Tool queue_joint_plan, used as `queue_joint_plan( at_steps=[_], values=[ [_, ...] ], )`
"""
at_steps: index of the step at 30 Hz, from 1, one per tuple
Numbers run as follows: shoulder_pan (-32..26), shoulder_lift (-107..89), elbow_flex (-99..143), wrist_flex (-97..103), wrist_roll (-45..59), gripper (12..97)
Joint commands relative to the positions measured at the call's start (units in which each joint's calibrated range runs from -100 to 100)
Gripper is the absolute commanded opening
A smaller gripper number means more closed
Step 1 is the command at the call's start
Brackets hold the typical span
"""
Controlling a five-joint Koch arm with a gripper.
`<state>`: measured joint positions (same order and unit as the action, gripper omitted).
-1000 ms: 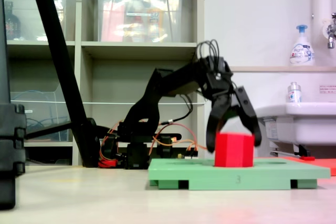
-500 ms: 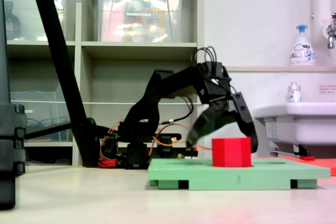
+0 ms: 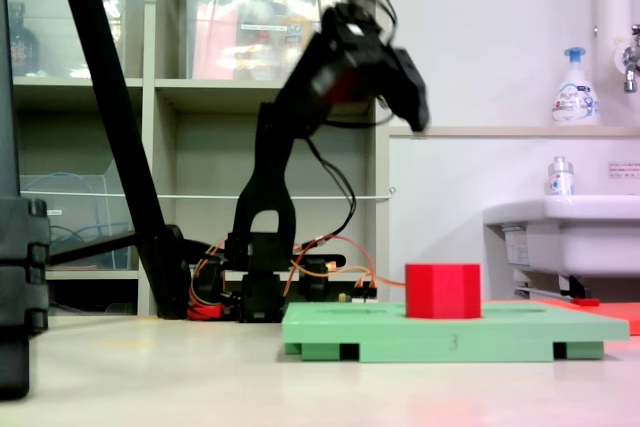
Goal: Put the octagonal pillar block into the corresponding hole
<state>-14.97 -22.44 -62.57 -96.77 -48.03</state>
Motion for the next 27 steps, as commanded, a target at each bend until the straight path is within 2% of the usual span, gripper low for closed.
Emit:
queue_joint_plan(
  at_steps=[1,3,6,9,13,16,18,20,24,27],
  values=[
    [2.0,-11.6,-1.0,-3.2,8.1,83.0],
    [4.4,-17.2,-0.7,-3.2,13.8,72.8],
    [6.5,-22.0,0.2,-3.2,19.1,70.1],
    [8.3,-25.2,6.2,-3.2,23.4,59.5],
    [8.4,-38.3,27.4,-3.0,23.5,59.3],
    [9.0,-62.3,58.9,18.1,23.6,58.8],
    [9.5,-76.2,77.9,33.8,24.3,53.9],
    [10.2,-77.6,96.2,47.9,28.5,50.6],
    [12.3,-77.6,118.0,60.4,33.3,50.9],
    [12.6,-77.6,143.4,88.7,38.0,50.3]
  ],
)
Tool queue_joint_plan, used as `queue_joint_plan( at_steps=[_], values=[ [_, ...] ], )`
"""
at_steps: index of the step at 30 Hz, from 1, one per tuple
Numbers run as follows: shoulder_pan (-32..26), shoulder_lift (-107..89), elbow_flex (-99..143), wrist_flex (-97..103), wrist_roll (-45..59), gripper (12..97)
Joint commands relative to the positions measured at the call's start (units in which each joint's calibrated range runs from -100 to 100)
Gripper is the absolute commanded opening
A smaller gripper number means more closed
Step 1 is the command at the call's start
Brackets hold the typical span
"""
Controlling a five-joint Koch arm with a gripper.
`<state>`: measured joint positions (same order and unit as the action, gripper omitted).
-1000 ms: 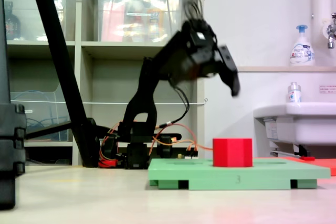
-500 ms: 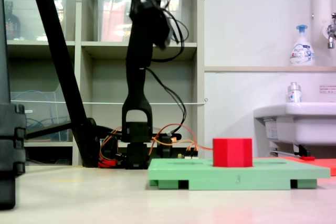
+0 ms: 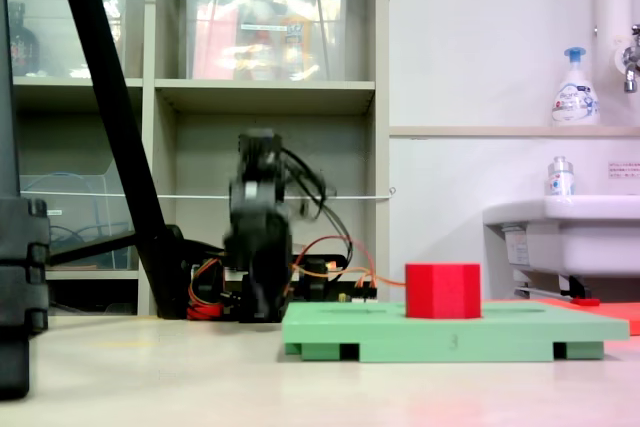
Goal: Put the octagonal pillar block into the corresponding hole
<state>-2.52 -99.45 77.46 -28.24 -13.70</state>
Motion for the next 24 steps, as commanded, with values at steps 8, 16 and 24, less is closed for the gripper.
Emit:
queue_joint_plan(
  at_steps=[8,16,24],
  values=[
    [-1.0,-0.5,22.5,38.8,9.0,49.1],
    [-0.8,-0.5,22.5,29.5,8.4,49.5],
    [-0.8,-0.5,22.5,29.9,8.4,49.5]
  ],
)
